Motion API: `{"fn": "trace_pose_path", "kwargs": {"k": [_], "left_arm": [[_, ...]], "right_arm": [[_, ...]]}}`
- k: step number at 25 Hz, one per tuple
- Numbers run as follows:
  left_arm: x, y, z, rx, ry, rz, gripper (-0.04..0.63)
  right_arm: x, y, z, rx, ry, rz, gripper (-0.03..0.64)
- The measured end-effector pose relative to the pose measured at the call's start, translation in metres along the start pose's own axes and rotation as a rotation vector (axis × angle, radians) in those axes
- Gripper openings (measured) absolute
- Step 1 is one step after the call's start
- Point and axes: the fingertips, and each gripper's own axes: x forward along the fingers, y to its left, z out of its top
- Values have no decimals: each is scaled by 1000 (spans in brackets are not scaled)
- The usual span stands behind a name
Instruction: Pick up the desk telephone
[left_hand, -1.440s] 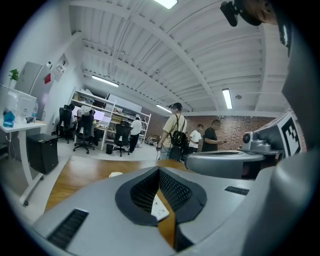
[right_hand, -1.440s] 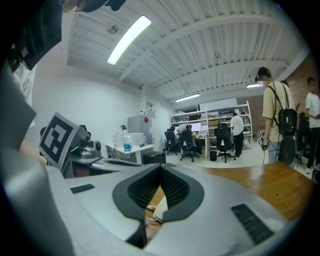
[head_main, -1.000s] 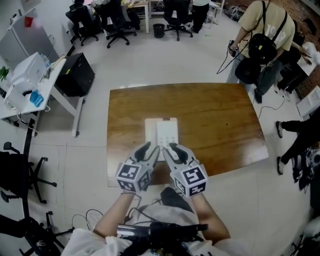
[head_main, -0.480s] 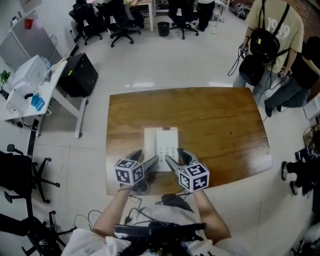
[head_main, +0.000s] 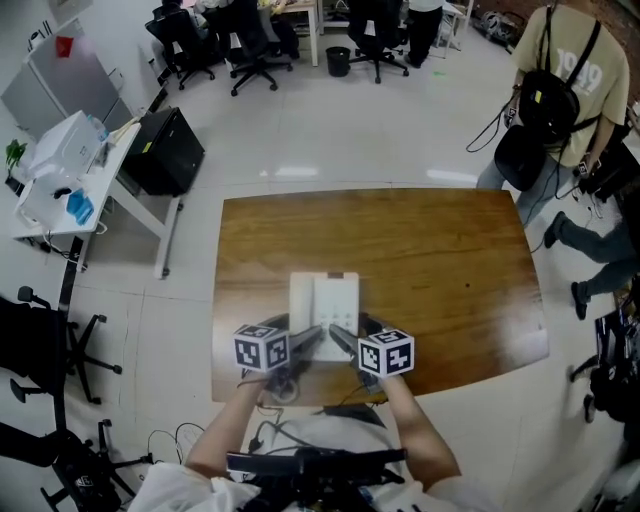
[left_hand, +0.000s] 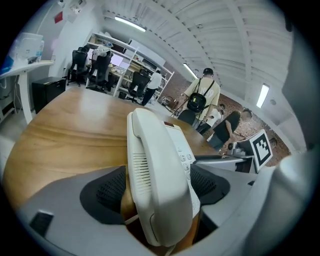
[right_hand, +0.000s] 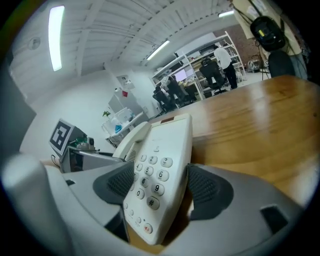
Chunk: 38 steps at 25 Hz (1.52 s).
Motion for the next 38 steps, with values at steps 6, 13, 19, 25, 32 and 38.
{"fn": "trace_pose_path", "kwargs": {"k": [6, 13, 19, 25, 32, 38], "left_arm": [[9, 6, -5, 3, 63, 10, 425], [18, 11, -10, -10, 108, -9, 477], [18, 1, -10, -2, 114, -71, 404], [16, 2, -7, -24, 77, -32, 382], [7, -9, -4, 48, 32, -1, 370], [-9, -23, 4, 124, -28, 25, 367]], "right_arm": [[15, -4, -10, 3, 60, 7, 367], [20, -4, -10, -8, 74, 12, 367], [19, -4, -9, -30, 69, 9, 368], [17, -5, -8, 10, 52, -4, 347], [8, -2, -6, -54, 17, -38, 348], [-3, 12, -1, -71, -15, -22, 345]]}}
